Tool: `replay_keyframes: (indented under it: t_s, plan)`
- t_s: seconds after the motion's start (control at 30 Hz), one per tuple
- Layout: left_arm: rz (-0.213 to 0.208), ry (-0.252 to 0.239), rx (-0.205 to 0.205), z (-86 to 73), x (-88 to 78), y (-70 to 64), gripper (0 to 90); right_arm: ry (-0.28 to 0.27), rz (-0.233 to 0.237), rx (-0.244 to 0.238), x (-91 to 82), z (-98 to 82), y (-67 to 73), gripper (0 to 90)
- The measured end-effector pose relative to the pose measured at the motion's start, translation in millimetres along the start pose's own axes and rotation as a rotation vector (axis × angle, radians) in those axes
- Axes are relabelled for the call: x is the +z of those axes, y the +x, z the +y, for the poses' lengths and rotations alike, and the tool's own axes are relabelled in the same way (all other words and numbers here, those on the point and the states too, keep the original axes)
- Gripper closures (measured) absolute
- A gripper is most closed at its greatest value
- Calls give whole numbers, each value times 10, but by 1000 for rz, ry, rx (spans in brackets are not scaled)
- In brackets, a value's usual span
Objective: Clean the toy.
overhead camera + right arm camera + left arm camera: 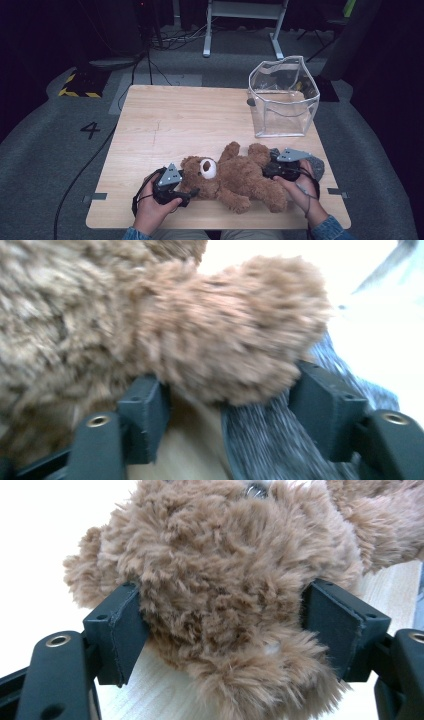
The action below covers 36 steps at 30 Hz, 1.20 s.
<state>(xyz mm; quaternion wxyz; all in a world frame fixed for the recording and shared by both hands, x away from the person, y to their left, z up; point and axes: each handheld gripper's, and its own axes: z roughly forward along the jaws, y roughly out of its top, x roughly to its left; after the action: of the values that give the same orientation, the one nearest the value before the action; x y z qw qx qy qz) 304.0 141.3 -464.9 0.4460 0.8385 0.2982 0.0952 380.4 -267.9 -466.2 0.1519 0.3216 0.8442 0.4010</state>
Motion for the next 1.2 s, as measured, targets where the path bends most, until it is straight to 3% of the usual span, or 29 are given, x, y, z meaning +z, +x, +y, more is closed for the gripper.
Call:
replay_keyframes:
  t_s: [0.07,0.23,0.33,0.5,0.57,0.6,0.67,0.7,0.77,0.9,0.97,1.07,1.2]
  plan:
    - [3,4,11,2,-11,-1,223,-7,1,26,-129,0,-121,341]
    - [20,4,18,-2,-78,-34,232,63,-88,72,-379,-22,-401,280]
    - [26,-4,6,-34,-148,-54,242,169,-171,58,-381,-98,-466,240]
    - [53,-28,-20,-100,-297,-33,247,280,-166,87,-246,-282,-543,209]
    - [66,-28,-27,-123,-346,-15,248,289,-154,109,-190,-342,-574,274]
    - [69,-29,-28,-134,-364,-6,251,270,-134,122,-186,-356,-596,355]
    - [68,-36,-35,-147,-386,4,250,260,-105,103,-230,-337,-617,705]
    - [63,-38,-35,-147,-390,4,250,262,-95,99,-244,-322,-614,737]
    - [51,-36,-26,-135,-385,-9,245,248,-100,81,-305,-267,-599,760]
    - [17,-36,3,-84,-345,-54,241,121,-127,56,-631,60,-467,763]
    - [1,-41,19,-51,-324,-77,239,72,-120,2,-804,272,-372,762]
    - [-10,-47,27,2,-277,-91,238,6,-64,-56,-958,580,-163,760]
    - [-17,-52,35,66,-217,-89,250,-57,31,-138,-943,930,184,757]
